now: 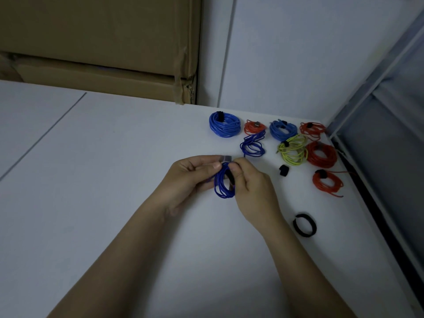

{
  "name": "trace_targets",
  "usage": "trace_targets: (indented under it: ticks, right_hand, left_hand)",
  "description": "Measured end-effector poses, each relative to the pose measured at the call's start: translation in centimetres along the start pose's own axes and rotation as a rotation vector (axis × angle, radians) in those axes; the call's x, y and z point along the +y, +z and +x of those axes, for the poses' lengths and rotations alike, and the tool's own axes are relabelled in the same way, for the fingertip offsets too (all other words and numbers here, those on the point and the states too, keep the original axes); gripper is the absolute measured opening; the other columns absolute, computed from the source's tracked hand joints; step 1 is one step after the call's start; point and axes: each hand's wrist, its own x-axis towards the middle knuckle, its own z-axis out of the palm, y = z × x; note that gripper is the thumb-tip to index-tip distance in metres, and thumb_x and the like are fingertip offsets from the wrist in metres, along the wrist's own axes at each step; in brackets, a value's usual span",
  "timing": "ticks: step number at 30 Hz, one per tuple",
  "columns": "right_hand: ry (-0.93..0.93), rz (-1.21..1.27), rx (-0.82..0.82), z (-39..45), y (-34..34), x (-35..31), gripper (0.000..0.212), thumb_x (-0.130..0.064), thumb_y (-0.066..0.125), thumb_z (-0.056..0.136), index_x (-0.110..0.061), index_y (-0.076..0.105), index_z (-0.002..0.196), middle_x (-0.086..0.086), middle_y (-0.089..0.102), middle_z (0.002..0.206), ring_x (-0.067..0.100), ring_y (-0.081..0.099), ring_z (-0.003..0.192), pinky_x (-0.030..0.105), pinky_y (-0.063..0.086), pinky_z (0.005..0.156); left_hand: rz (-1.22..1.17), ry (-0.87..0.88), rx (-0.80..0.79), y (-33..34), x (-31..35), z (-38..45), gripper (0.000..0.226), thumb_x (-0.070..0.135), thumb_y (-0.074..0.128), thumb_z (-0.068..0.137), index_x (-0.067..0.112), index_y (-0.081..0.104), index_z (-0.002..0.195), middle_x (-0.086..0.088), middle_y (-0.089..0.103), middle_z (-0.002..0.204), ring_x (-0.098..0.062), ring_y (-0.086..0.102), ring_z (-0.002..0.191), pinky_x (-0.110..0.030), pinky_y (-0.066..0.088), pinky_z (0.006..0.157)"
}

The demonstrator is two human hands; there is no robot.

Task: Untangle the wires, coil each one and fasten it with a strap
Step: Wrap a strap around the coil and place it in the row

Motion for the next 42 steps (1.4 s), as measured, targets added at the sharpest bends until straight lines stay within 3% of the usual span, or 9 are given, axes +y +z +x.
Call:
trace_targets:
  ticks: [7,11,16,19,22,26,34,37,42]
  right_hand:
    - [0.072,0.208,-0.079,-0.3,-0.5,0.2,0.027,-0.024,0.038,0.102,-0.018,0.062,0.092,-0.004,0.063,0.072,0.008,0.054,0.062,0.041,0.049,0.065]
    - [-0.023,0.091,-0.134,-0.4,-0.8,0.1,0.034,-0.033,0.03,0.1,-0.015,0.058,0.098,-0.004,0.062,0.078,0.016,0.056,0.071,0.039,0.047,0.064]
    - [-0.217,-0.234,0.156,-0.5,-0.8,-0.2,0.037,-0.031,0.037,0.096,-0.01,0.067,0.099,0.003,0.067,0.086,0.025,0.061,0.077,0.037,0.051,0.059]
    - [-0.333,-0.214,0.305,-0.3,-0.6,0.0,0.028,-0.02,0.051,0.092,-0.006,0.072,0.103,0.008,0.068,0.091,0.028,0.062,0.081,0.032,0.05,0.068]
    - [-0.394,-0.145,0.345,-0.2,-0.4,0.3,0.023,-0.013,0.056,0.089,-0.001,0.073,0.098,0.009,0.069,0.091,0.027,0.063,0.082,0.025,0.047,0.077]
    - [-0.443,-0.146,0.241,-0.2,-0.2,0.7,0.027,-0.013,0.054,0.088,0.002,0.071,0.102,0.009,0.069,0.095,0.025,0.062,0.087,0.029,0.05,0.078]
    - [-0.158,0.253,0.141,0.1,-0.3,0.5,0.005,-0.021,0.07,0.082,-0.02,0.073,0.085,-0.012,0.069,0.079,0.013,0.065,0.075,0.031,0.054,0.062]
    - [-0.015,0.393,0.078,0.1,-0.4,0.3,0.015,-0.017,0.075,0.081,-0.029,0.067,0.081,-0.014,0.07,0.075,0.007,0.066,0.076,0.021,0.052,0.063]
    - [0.115,0.432,0.039,0.1,-0.6,0.5,0.015,-0.017,0.077,0.077,-0.023,0.065,0.082,-0.016,0.066,0.08,0.002,0.062,0.08,0.014,0.049,0.062]
  left_hand:
    - [0.09,0.05,0.129,0.7,0.1,-0.2,0.02,-0.004,0.063,0.085,0.009,0.073,0.096,-0.009,0.075,0.088,-0.014,0.072,0.078,-0.02,0.056,0.068]
    - [0.078,0.063,0.172,0.9,0.0,-0.2,0.021,-0.004,0.062,0.086,0.012,0.075,0.09,-0.007,0.076,0.083,-0.012,0.071,0.075,-0.022,0.057,0.071]
    - [0.094,0.067,0.151,0.7,0.2,-0.2,0.021,-0.002,0.062,0.086,0.014,0.075,0.091,-0.006,0.076,0.084,-0.011,0.071,0.076,-0.021,0.057,0.071]
    - [0.102,0.081,0.131,0.7,0.2,-0.2,0.02,-0.002,0.062,0.087,0.013,0.075,0.092,-0.007,0.076,0.087,-0.013,0.071,0.079,-0.022,0.057,0.072]
    - [0.113,0.087,0.127,0.6,0.3,-0.2,0.021,-0.002,0.061,0.087,0.012,0.075,0.093,-0.007,0.076,0.087,-0.013,0.071,0.079,-0.021,0.057,0.072]
    - [0.117,0.061,0.152,0.2,0.3,-0.1,0.018,-0.001,0.062,0.087,0.008,0.073,0.097,-0.012,0.075,0.089,-0.017,0.071,0.08,-0.026,0.058,0.077]
    - [0.184,0.086,0.05,0.2,0.1,-0.2,0.018,0.0,0.06,0.089,0.009,0.074,0.095,-0.009,0.075,0.086,-0.015,0.071,0.078,-0.022,0.056,0.073]
    - [0.226,0.077,0.0,0.0,0.1,-0.2,0.018,0.003,0.057,0.092,0.008,0.074,0.094,-0.012,0.075,0.089,-0.016,0.071,0.082,-0.024,0.056,0.079]
    - [0.293,0.095,-0.129,0.3,0.1,-0.5,0.021,0.0,0.063,0.087,0.011,0.072,0.102,-0.002,0.075,0.098,-0.012,0.07,0.096,-0.016,0.051,0.079]
